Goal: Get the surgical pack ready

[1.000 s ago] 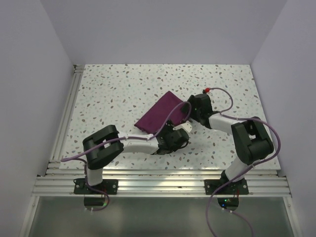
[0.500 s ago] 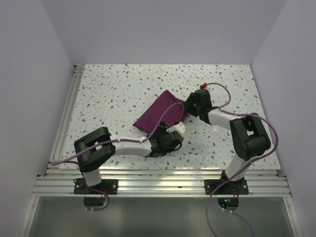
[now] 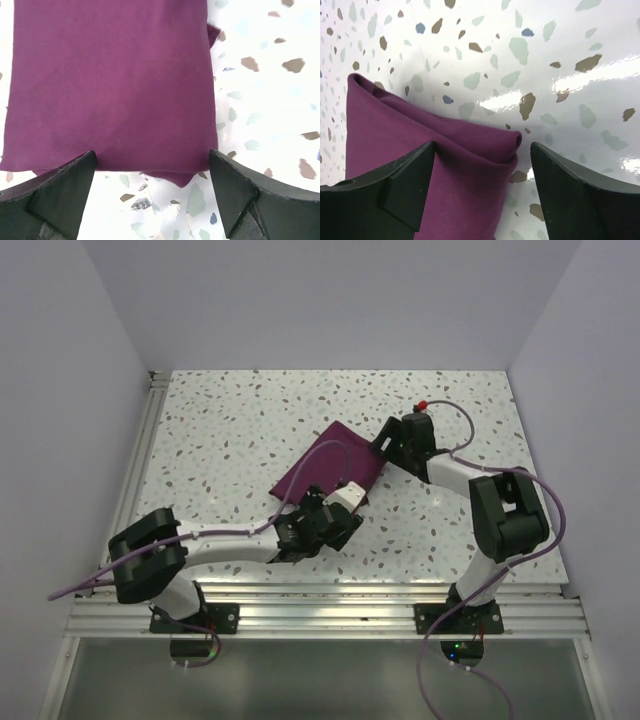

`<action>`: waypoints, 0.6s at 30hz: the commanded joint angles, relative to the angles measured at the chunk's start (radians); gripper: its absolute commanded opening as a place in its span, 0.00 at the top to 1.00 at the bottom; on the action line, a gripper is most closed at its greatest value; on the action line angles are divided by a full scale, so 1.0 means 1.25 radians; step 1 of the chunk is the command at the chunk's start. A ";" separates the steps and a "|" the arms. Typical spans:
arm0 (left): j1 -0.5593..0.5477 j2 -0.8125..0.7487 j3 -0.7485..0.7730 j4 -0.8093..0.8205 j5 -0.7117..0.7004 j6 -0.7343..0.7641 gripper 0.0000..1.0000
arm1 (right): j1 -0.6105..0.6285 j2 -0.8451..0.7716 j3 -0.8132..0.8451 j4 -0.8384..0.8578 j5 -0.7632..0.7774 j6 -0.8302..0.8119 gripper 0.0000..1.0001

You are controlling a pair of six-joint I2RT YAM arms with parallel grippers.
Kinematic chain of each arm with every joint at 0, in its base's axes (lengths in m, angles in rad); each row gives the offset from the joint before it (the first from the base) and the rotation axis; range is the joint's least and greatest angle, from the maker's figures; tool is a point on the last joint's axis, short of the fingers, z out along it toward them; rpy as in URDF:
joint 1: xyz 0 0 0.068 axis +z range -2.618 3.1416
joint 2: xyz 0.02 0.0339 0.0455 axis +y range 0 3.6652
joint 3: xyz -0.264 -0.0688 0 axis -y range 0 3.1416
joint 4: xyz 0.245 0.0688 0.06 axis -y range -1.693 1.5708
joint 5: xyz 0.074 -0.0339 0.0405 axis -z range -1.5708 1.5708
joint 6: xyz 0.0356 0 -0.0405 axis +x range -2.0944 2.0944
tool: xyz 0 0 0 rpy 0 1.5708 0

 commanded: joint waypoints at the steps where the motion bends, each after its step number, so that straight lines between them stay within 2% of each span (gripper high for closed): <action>1: -0.001 -0.069 0.003 -0.006 0.030 -0.025 0.02 | -0.011 -0.042 0.035 -0.008 0.044 -0.031 0.18; 7: 0.040 -0.119 0.010 -0.015 0.075 -0.018 0.02 | -0.011 -0.107 0.048 -0.064 0.055 -0.054 0.11; 10: 0.090 -0.151 -0.003 -0.011 0.122 -0.019 0.02 | -0.011 -0.139 0.055 -0.112 0.062 -0.063 0.10; 11: 0.140 -0.169 -0.006 -0.005 0.144 -0.024 0.02 | -0.011 -0.147 0.059 -0.131 0.067 -0.063 0.10; 12: 0.173 -0.177 -0.006 -0.005 0.185 -0.040 0.02 | -0.012 -0.154 0.061 -0.171 0.074 -0.059 0.11; 13: 0.235 -0.183 -0.004 -0.008 0.204 -0.047 0.02 | -0.012 -0.169 0.062 -0.189 0.088 -0.058 0.17; 18: 0.391 -0.165 0.066 -0.028 0.269 -0.074 0.03 | -0.012 -0.218 0.037 -0.284 0.140 -0.028 0.31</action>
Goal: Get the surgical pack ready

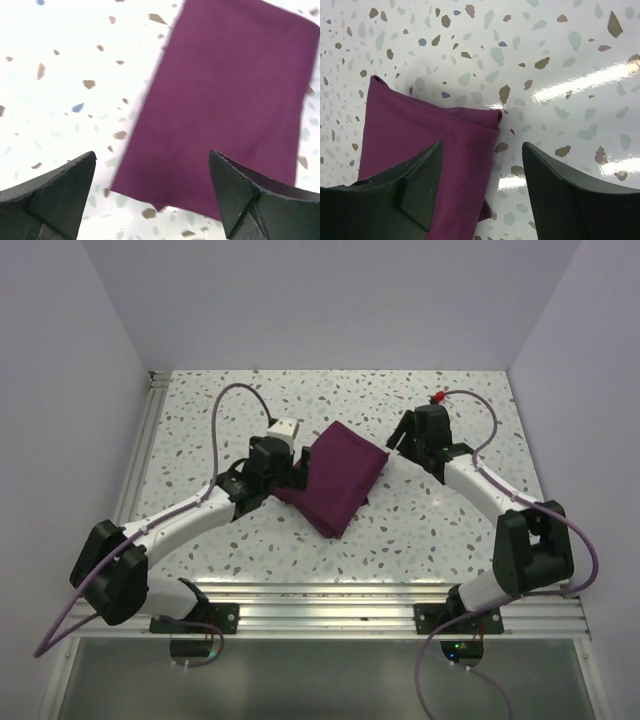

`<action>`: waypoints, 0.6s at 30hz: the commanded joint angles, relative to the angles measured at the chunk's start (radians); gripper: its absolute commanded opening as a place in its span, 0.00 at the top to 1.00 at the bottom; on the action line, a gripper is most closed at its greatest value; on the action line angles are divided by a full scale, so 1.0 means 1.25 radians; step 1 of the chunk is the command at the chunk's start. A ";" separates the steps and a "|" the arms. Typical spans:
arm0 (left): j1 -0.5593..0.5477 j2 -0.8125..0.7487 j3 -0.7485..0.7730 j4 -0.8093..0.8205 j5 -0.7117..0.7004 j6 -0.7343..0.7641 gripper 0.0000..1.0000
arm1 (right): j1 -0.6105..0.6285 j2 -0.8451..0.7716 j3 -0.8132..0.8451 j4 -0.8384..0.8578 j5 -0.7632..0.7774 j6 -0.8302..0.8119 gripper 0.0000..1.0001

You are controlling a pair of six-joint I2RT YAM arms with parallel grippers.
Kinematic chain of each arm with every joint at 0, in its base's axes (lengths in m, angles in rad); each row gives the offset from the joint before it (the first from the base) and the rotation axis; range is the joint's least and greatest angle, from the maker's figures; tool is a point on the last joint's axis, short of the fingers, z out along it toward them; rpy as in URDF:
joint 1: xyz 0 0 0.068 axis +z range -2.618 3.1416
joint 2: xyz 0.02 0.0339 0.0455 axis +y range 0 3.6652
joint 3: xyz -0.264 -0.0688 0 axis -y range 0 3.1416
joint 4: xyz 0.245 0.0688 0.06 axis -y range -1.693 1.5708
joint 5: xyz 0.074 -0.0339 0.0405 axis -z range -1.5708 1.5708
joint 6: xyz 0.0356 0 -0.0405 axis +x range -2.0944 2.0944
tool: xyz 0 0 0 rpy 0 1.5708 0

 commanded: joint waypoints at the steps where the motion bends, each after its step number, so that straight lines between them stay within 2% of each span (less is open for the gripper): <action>1: 0.094 0.011 0.074 -0.021 0.072 -0.037 0.04 | -0.002 -0.055 -0.005 -0.095 0.055 0.014 0.34; 2: 0.109 0.037 0.090 -0.023 0.072 -0.037 0.04 | -0.002 -0.067 -0.025 -0.092 0.046 0.017 0.37; 8: 0.212 0.185 0.229 -0.022 0.148 -0.044 0.06 | 0.000 -0.049 -0.045 -0.087 0.018 0.039 0.41; 13: 0.231 0.289 0.345 -0.017 0.201 -0.007 0.08 | 0.009 -0.019 -0.043 -0.076 -0.008 0.019 0.44; 18: 0.237 0.315 0.353 0.002 0.234 -0.005 0.09 | 0.009 -0.036 -0.068 -0.009 -0.051 -0.018 0.47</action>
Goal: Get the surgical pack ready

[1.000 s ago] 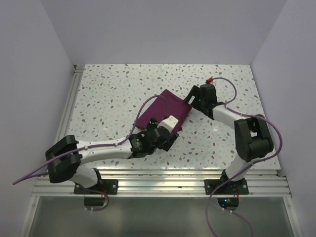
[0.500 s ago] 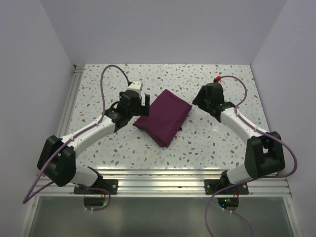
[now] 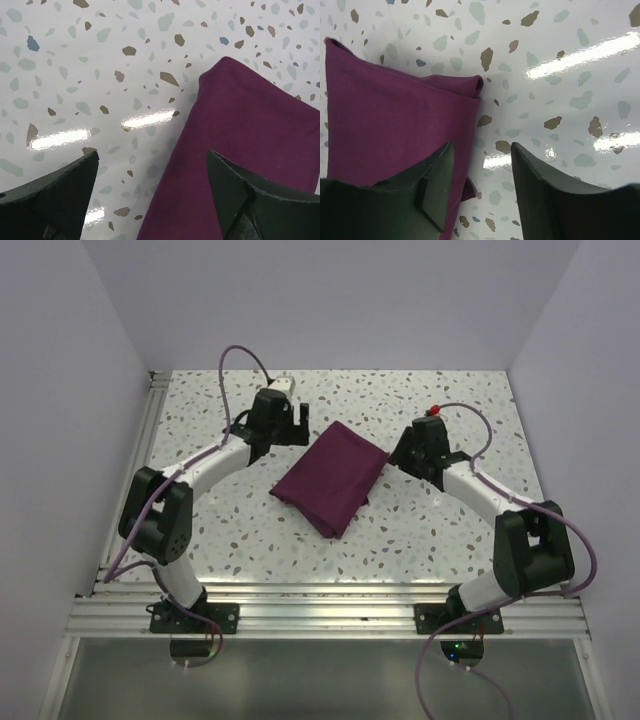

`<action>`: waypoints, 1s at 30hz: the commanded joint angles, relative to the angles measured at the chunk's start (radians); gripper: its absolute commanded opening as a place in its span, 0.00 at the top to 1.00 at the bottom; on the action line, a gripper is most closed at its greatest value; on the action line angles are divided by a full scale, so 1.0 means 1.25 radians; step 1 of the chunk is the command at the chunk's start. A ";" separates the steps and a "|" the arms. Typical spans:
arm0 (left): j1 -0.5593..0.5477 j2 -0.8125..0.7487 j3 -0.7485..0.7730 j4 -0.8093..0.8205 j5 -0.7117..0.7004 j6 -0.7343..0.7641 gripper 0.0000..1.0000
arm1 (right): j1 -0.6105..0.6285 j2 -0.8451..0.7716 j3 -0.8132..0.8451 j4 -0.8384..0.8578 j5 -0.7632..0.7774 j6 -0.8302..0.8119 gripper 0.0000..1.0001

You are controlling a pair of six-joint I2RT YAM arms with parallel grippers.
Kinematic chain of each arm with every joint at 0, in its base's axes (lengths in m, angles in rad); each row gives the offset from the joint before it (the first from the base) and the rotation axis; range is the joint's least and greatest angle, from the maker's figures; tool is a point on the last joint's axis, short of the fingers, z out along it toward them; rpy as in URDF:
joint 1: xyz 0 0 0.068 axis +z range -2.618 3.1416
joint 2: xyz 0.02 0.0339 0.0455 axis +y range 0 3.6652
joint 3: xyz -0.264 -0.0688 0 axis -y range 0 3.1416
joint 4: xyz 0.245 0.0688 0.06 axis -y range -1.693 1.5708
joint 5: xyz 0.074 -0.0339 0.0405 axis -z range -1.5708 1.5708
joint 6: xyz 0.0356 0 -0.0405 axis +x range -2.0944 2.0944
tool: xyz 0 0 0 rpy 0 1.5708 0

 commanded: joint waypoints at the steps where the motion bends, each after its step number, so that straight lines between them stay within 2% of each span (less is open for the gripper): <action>1: 0.006 -0.008 0.024 0.020 0.040 0.008 0.10 | 0.003 -0.019 -0.031 0.083 -0.092 -0.039 0.50; 5: 0.009 -0.082 -0.098 0.071 0.013 -0.030 0.12 | 0.003 -0.014 -0.047 0.215 -0.229 -0.035 0.55; 10: 0.012 -0.229 -0.276 0.167 0.025 -0.103 0.14 | 0.013 0.077 0.039 0.291 -0.367 0.018 0.62; 13: 0.012 -0.313 -0.382 0.241 0.076 -0.128 0.17 | 0.025 0.114 0.084 0.341 -0.398 0.037 0.65; 16: 0.012 -0.376 -0.465 0.317 0.158 -0.137 0.27 | 0.029 0.178 0.122 0.402 -0.451 0.079 0.70; 17: 0.012 -0.383 -0.475 0.327 0.198 -0.139 0.33 | 0.028 0.211 0.130 0.448 -0.482 0.108 0.77; 22: 0.010 -0.388 -0.523 0.412 0.326 -0.160 0.47 | 0.036 0.306 0.193 0.543 -0.528 0.169 0.86; 26: 0.003 -0.334 -0.525 0.484 0.409 -0.170 0.50 | 0.038 0.395 0.253 0.581 -0.543 0.196 0.90; 30: -0.002 -0.289 -0.536 0.526 0.434 -0.180 0.53 | 0.038 0.454 0.292 0.592 -0.544 0.202 0.91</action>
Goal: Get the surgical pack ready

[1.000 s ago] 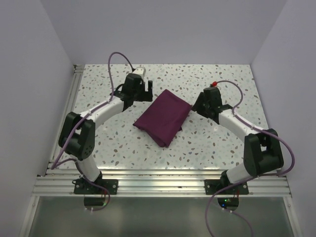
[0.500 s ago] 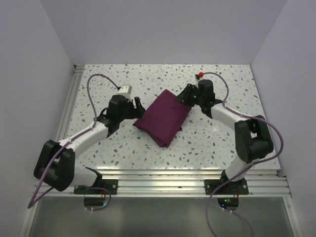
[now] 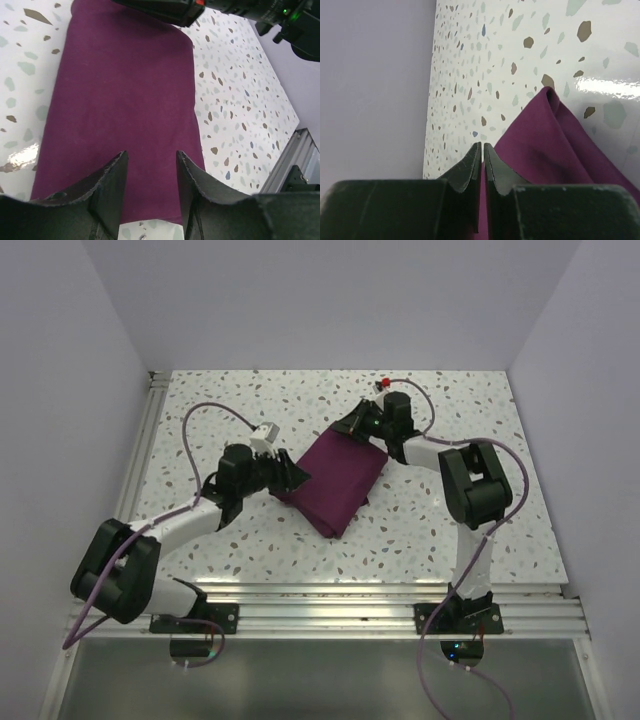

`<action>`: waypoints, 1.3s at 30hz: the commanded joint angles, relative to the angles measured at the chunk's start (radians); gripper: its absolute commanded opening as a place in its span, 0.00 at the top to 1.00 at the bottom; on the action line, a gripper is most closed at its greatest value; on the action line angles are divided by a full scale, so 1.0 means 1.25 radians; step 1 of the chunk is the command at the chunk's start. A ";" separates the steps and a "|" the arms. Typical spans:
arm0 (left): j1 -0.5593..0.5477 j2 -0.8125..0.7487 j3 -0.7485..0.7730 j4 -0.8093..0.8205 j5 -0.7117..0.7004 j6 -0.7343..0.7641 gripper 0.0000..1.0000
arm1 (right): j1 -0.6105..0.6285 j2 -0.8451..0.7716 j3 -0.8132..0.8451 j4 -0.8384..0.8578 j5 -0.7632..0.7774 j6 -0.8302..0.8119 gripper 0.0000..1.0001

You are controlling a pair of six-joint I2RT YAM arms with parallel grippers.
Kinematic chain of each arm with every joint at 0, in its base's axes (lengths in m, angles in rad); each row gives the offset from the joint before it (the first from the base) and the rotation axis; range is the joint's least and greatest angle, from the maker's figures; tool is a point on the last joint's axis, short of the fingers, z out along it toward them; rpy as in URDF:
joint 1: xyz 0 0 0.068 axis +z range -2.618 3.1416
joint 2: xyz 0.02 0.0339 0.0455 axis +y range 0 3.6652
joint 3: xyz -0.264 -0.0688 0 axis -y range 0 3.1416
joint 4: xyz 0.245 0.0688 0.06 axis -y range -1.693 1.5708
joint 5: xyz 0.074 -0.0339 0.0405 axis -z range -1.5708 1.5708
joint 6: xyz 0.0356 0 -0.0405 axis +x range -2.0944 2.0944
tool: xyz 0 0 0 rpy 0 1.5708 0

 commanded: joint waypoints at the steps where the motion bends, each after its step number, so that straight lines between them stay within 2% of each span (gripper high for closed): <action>1: -0.005 0.037 -0.018 0.111 0.070 -0.022 0.55 | 0.002 0.040 0.058 0.062 -0.023 0.023 0.91; 5: -0.006 0.065 -0.072 0.172 0.070 -0.053 0.60 | -0.004 0.099 0.091 0.064 -0.026 0.029 0.91; 10: -0.010 0.044 -0.165 0.215 0.015 -0.078 0.60 | -0.021 0.161 0.105 0.118 -0.027 0.074 0.92; 15: -0.010 -0.040 -0.152 0.124 -0.042 -0.032 0.59 | -0.044 0.153 0.123 0.112 -0.039 0.071 0.90; 17: -0.010 -0.077 -0.142 0.067 -0.078 -0.005 0.53 | -0.054 0.126 0.125 0.096 -0.048 0.044 0.89; 21: -0.010 -0.201 -0.129 -0.019 -0.158 0.035 0.39 | -0.064 -0.008 0.109 0.014 -0.037 -0.044 0.75; 22: -0.010 -0.222 -0.128 -0.034 -0.179 0.044 0.35 | -0.064 -0.036 0.099 -0.004 -0.026 -0.086 0.66; 24: -0.011 -0.281 -0.135 -0.070 -0.232 0.060 0.31 | -0.065 -0.127 0.053 -0.043 -0.011 -0.132 0.54; 25: -0.011 -0.299 -0.140 -0.077 -0.261 0.068 0.28 | -0.065 -0.166 0.031 -0.056 0.006 -0.171 0.43; 27: -0.012 -0.352 -0.155 -0.094 -0.278 0.075 0.22 | -0.065 -0.231 -0.046 -0.077 0.033 -0.210 0.35; 28: -0.011 -0.369 -0.161 -0.098 -0.303 0.082 0.17 | -0.065 -0.310 -0.075 -0.090 0.050 -0.258 0.31; 29: -0.012 -0.405 -0.170 -0.098 -0.318 0.086 0.14 | -0.064 -0.347 -0.139 -0.104 0.089 -0.280 0.19; 30: -0.012 -0.422 -0.186 -0.099 -0.324 0.092 0.12 | -0.065 -0.393 -0.175 -0.100 0.104 -0.297 0.15; 31: -0.012 -0.438 -0.193 -0.099 -0.330 0.095 0.03 | -0.064 -0.432 -0.207 -0.101 0.120 -0.334 0.11; 32: -0.012 -0.471 -0.202 -0.099 -0.335 0.101 0.00 | -0.065 -0.514 -0.238 -0.115 0.165 -0.349 0.07; 39: -0.012 -0.573 -0.266 -0.100 -0.321 0.104 0.00 | -0.065 -0.849 -0.531 -0.160 0.284 -0.442 0.03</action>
